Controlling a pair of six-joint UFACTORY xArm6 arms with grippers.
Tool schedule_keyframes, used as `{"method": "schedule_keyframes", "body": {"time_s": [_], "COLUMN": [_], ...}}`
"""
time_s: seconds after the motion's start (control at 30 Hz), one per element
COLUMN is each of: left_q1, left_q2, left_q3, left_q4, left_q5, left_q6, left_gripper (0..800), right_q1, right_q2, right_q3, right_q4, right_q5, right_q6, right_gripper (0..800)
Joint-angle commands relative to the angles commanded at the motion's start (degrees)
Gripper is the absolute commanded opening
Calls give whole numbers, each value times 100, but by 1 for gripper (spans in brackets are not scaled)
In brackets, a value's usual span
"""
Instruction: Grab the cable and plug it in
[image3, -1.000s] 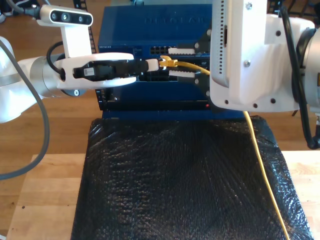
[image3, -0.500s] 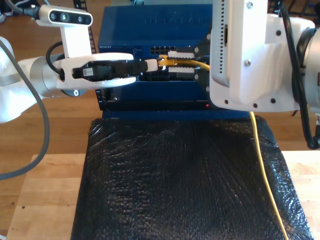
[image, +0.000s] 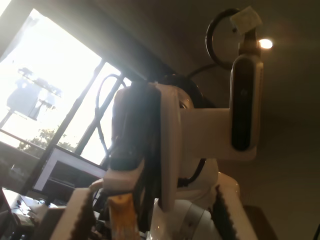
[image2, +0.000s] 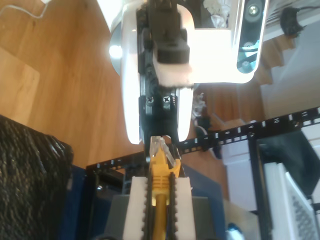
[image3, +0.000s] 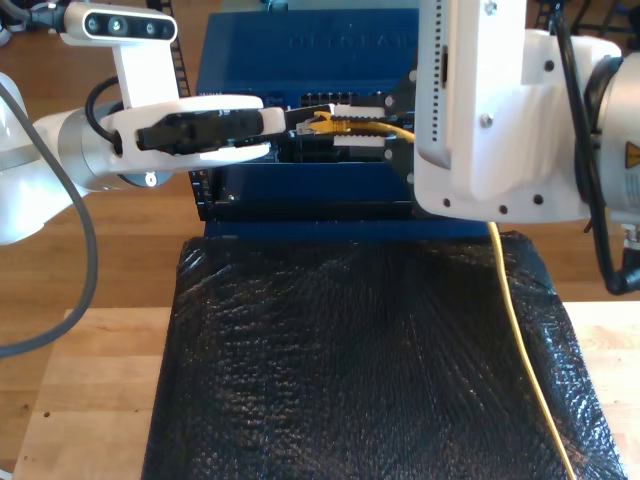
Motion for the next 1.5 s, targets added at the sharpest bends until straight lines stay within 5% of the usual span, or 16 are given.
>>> {"method": "schedule_keyframes", "body": {"time_s": [0.17,0.6,1.5], "left_q1": [167,1108,1996], "left_q2": [-18,-79,-88], "left_q3": [-26,-545,-1969], "left_q4": [9,255,4554], "left_q5": [-167,-800,-2180], "left_q6": [18,88,2268], "left_gripper": [747,793,794], "right_q1": [-9,-123,-2664], "right_q2": [88,624,1055], "right_q3": [-105,-316,-404], "right_q4": [0,-18,-97], "right_q5": [-9,35,2057], "right_q6": [35,352,1029], "right_gripper": [3,3,3]}}
